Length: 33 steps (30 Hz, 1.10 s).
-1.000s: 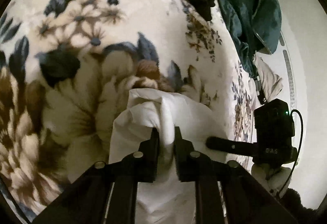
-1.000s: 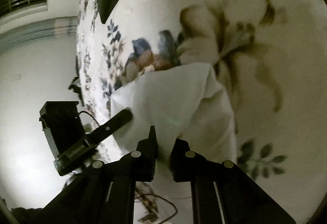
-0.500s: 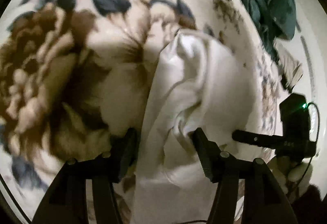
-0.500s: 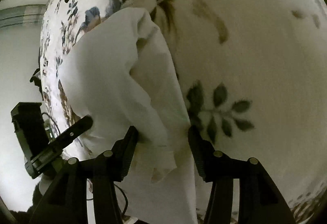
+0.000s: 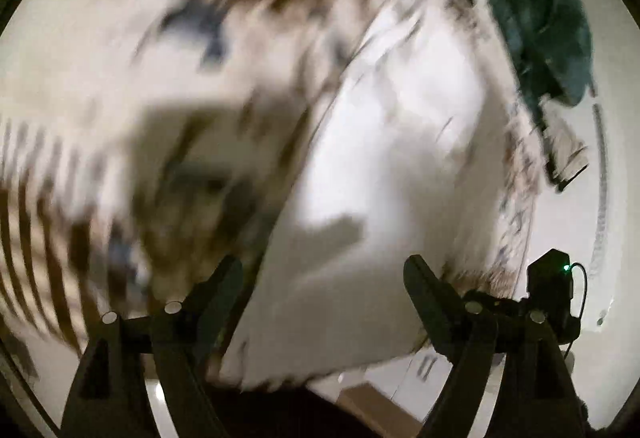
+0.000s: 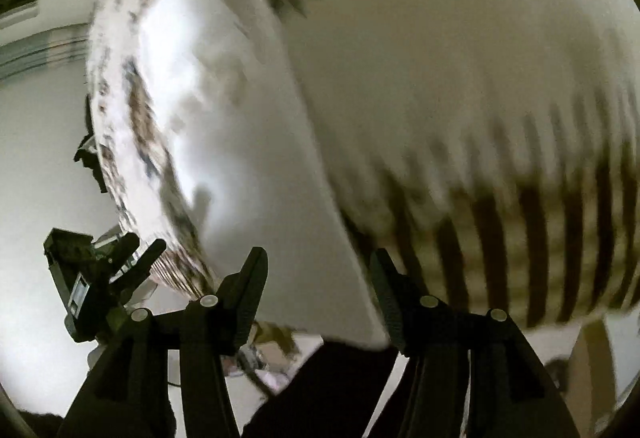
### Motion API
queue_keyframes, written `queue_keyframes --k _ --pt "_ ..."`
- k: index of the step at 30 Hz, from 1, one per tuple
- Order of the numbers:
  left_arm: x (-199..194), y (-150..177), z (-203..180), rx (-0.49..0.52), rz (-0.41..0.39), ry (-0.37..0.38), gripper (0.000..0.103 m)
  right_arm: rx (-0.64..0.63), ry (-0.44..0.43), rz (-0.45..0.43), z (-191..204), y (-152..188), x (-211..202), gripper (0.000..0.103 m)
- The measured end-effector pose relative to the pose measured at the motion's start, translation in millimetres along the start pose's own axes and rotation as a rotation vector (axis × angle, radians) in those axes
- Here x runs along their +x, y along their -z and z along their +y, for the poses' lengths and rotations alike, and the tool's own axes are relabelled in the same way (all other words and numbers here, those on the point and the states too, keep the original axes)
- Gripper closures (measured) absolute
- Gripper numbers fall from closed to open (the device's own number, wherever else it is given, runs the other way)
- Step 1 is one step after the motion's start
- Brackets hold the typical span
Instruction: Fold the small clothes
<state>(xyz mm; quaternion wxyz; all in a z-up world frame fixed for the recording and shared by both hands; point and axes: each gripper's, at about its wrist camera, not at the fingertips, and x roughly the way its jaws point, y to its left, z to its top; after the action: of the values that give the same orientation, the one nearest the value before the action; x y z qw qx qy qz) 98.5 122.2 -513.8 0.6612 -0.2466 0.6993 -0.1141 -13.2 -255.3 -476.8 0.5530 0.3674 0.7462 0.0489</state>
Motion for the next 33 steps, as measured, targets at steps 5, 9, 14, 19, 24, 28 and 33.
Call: queue_keyframes --k 5,9,14,19,24,28,33 --pt "48 34 25 -0.031 0.102 -0.017 0.021 0.053 -0.047 0.036 -26 22 50 0.047" --pt "53 47 13 0.041 0.046 -0.005 0.058 0.078 -0.133 0.029 -27 29 73 0.047" --pt "42 57 -6 0.104 0.007 0.029 0.099 0.056 -0.187 0.020 -5 42 90 0.096" --pt "9 55 -2 0.015 -0.022 0.128 0.099 0.063 -0.261 -0.017 8 54 63 0.099" --pt "-25 19 -26 -0.093 -0.088 0.288 0.099 0.022 -0.332 -0.084 35 39 -1 0.099" --pt "-43 -58 -50 -0.128 -0.171 0.409 0.099 -0.015 -0.386 -0.178 79 -17 -52 0.099" --pt "-34 -170 -76 -0.105 -0.218 0.477 0.097 -0.043 -0.388 -0.303 118 -122 -89 0.099"
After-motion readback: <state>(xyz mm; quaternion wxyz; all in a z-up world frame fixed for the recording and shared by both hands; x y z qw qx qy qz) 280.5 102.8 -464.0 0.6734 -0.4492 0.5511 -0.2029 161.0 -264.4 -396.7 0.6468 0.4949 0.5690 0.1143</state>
